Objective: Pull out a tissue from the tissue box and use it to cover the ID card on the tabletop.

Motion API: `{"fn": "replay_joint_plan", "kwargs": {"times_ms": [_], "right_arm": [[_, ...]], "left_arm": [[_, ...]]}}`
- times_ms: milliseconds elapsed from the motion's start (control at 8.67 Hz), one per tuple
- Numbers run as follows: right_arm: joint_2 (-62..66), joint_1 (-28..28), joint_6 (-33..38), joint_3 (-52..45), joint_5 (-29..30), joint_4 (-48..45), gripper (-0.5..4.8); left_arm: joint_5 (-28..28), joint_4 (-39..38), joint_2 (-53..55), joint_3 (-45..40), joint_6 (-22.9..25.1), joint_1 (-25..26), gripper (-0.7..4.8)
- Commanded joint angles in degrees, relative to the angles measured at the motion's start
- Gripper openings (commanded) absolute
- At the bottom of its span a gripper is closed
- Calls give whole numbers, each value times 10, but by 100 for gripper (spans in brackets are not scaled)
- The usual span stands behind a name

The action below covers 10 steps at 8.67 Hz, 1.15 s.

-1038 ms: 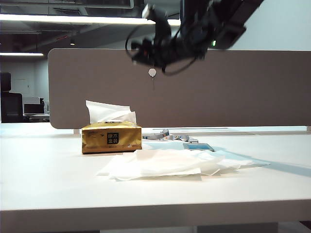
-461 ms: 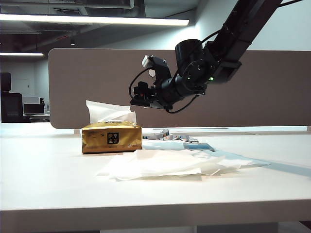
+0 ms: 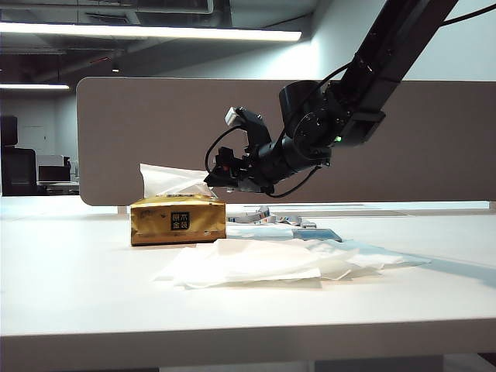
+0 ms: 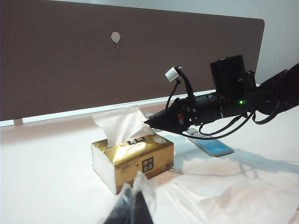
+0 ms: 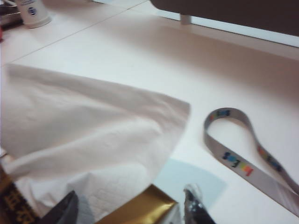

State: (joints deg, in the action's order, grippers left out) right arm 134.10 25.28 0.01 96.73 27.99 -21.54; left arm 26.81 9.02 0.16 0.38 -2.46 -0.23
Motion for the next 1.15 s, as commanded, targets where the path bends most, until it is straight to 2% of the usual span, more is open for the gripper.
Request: {"fn": "replay_joint_plan", "kwargs": {"times_ms": [115, 346, 461, 577, 1154], "right_arm": [[-1, 2, 0, 2, 54, -7, 283], [-1, 3, 0, 2, 69, -7, 258], [-1, 5, 0, 2, 99, -6, 37], [-1, 5, 0, 2, 99, -48, -5], [-18, 5, 6, 47, 108, -87, -6]], "left_arm": [[0, 5, 1, 2, -1, -1, -5], [0, 5, 1, 2, -1, 0, -6], [0, 5, 1, 2, -1, 0, -6], [0, 5, 1, 2, -1, 0, -5], [-1, 3, 1, 2, -1, 0, -5]]}}
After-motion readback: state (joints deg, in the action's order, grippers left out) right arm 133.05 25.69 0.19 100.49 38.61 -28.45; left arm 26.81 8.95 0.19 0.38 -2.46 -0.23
